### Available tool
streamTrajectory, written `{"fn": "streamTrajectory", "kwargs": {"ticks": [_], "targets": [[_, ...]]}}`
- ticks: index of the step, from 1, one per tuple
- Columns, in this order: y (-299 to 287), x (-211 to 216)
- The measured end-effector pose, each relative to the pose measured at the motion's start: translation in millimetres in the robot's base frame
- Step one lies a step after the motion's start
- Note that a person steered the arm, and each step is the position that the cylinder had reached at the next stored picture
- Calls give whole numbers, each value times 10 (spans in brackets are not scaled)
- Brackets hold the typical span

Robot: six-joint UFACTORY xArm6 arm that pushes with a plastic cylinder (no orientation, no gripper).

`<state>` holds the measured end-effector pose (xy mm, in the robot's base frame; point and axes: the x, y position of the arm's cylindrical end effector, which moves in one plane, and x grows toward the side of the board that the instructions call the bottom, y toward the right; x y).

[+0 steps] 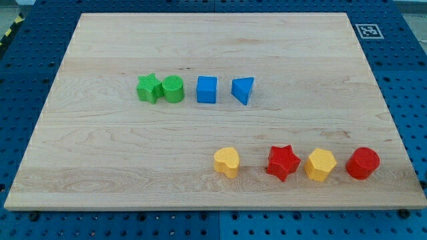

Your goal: Place the red circle diagonally top right to the yellow hexagon

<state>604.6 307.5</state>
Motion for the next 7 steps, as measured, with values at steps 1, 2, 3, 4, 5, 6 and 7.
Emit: {"fn": "streamTrajectory", "kwargs": {"ticks": [1,2,3,4,5,6,7], "targets": [[-277,106],[-371,102],[-682,-21],[-855,-196],[-982,-442],[-1071,-732],[-1032,-789]]}}
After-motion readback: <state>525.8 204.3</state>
